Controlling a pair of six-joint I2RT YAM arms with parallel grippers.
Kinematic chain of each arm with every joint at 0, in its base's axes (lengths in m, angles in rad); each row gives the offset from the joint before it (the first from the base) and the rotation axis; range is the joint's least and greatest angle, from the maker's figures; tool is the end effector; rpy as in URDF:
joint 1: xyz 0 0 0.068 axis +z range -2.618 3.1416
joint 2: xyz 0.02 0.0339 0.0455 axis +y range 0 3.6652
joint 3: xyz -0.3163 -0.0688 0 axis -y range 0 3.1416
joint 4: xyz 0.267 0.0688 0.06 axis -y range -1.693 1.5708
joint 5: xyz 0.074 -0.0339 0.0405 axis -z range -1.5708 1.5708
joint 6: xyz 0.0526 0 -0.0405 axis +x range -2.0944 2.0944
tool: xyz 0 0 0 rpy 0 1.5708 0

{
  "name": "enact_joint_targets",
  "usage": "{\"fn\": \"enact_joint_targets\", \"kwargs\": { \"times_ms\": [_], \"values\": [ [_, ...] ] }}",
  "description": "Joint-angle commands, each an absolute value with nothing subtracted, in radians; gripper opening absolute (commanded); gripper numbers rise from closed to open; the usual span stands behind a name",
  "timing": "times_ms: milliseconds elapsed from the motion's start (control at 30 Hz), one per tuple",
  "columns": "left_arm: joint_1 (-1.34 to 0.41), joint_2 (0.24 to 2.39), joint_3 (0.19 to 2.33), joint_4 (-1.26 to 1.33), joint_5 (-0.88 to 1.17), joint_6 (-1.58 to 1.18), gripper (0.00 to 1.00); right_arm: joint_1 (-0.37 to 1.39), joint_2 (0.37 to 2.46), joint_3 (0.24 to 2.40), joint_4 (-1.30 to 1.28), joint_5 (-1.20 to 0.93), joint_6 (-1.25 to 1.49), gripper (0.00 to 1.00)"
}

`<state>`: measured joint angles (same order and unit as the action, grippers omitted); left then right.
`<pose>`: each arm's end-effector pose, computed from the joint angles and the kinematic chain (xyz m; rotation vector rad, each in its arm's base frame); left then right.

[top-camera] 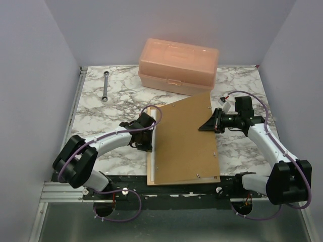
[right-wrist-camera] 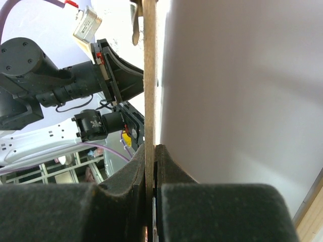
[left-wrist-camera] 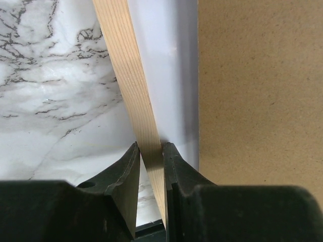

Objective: Put the photo into the frame
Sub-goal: Move the photo frame to the center of the board.

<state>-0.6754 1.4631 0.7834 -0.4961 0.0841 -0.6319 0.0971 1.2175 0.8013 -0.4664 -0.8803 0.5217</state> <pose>0.2158 -0.1785 0.1901 0.0858 2.8444 -0.4413 0.2422 0.0643 0.2742 0.1107 2.4535 1.3506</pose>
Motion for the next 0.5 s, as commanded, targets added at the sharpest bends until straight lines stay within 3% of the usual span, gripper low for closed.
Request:
{"fn": "enact_joint_targets", "kwargs": {
  "times_ms": [0,367,400,467],
  "values": [
    [-0.68,1.393,0.756,-0.458,0.164,-0.583,0.0,0.099,1.222,0.856,-0.463,-0.915,0.49,0.01],
    [-0.68,1.363,0.743,-0.486,0.144,-0.589,0.0,0.098,1.263,0.854,-0.455,-0.939,0.488,0.01],
    [-0.68,1.365,0.747,-0.492,0.136,-0.592,0.04,0.098,1.269,0.853,-0.454,-0.937,0.486,0.01],
    [-0.68,1.36,0.753,-0.504,0.129,-0.6,0.23,0.098,1.282,0.855,-0.455,-0.936,0.485,0.01]
  ]
}}
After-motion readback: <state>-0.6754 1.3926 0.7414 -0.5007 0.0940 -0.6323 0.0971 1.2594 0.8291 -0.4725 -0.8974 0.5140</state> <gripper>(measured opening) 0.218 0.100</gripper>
